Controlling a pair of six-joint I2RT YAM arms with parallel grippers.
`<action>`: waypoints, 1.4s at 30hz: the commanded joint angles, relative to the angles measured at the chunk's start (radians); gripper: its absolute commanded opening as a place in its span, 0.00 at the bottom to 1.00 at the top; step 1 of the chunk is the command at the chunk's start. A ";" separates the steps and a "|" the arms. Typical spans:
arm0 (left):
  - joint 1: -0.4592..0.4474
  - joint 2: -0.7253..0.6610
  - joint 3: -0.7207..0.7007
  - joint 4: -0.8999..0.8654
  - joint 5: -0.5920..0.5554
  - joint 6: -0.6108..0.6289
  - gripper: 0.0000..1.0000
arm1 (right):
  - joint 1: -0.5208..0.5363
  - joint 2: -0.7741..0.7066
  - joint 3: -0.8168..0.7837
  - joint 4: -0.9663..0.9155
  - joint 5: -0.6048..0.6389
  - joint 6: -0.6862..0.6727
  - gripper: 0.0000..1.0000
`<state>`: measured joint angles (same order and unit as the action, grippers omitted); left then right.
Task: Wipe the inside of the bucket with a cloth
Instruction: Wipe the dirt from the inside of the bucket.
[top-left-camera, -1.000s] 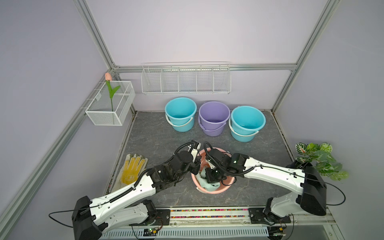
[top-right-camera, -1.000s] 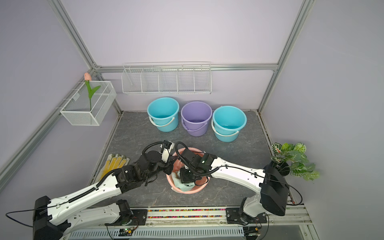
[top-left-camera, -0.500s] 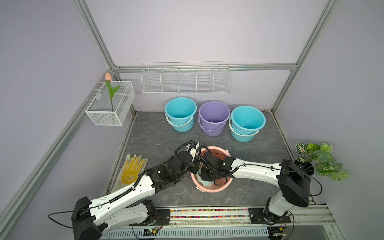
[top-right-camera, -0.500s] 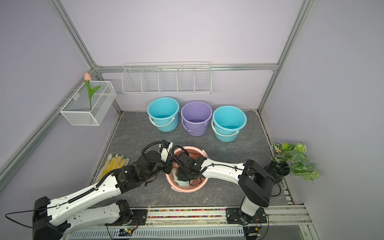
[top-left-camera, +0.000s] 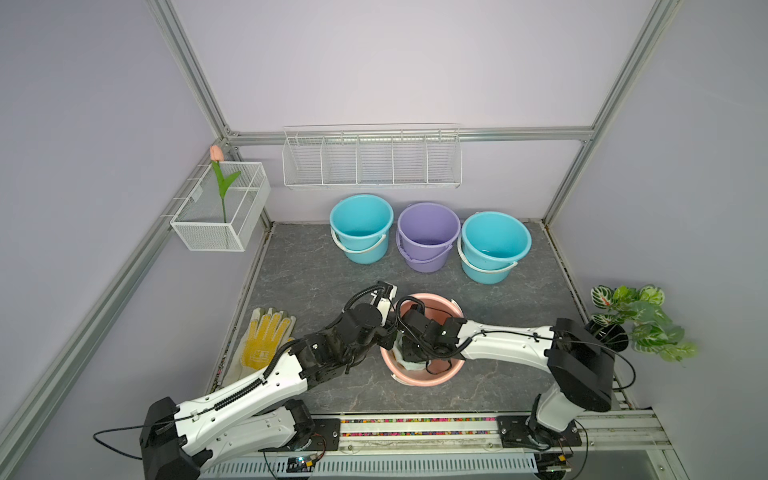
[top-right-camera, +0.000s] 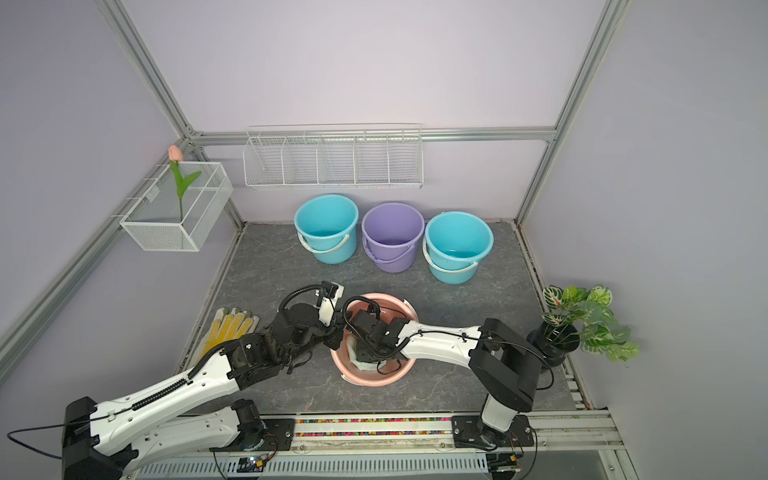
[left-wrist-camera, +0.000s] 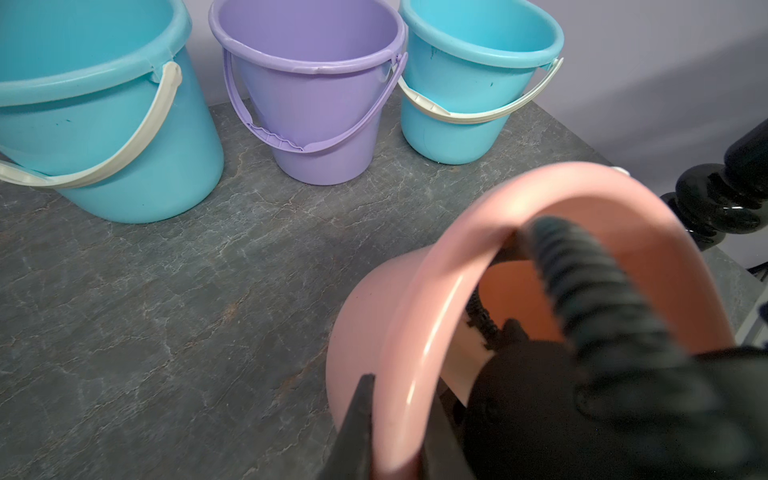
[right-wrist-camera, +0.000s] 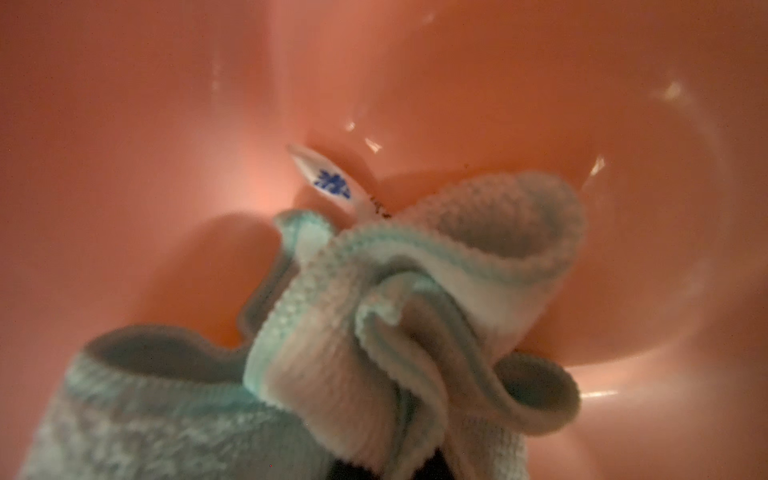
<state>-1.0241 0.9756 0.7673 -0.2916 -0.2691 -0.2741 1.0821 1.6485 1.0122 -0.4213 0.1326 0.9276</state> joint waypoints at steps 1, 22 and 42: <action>-0.010 -0.025 0.006 0.063 -0.007 -0.004 0.00 | 0.011 -0.117 -0.015 -0.104 -0.016 0.017 0.07; -0.010 0.018 0.005 0.101 -0.004 -0.056 0.00 | 0.012 -0.494 -0.082 0.103 -0.115 0.309 0.07; -0.010 0.036 0.010 0.127 0.030 -0.073 0.00 | 0.017 -0.281 -0.092 0.320 0.192 0.580 0.07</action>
<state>-1.0199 1.0328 0.7673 -0.2207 -0.3004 -0.3370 1.1110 1.3281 0.9051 -0.1123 0.2474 1.4418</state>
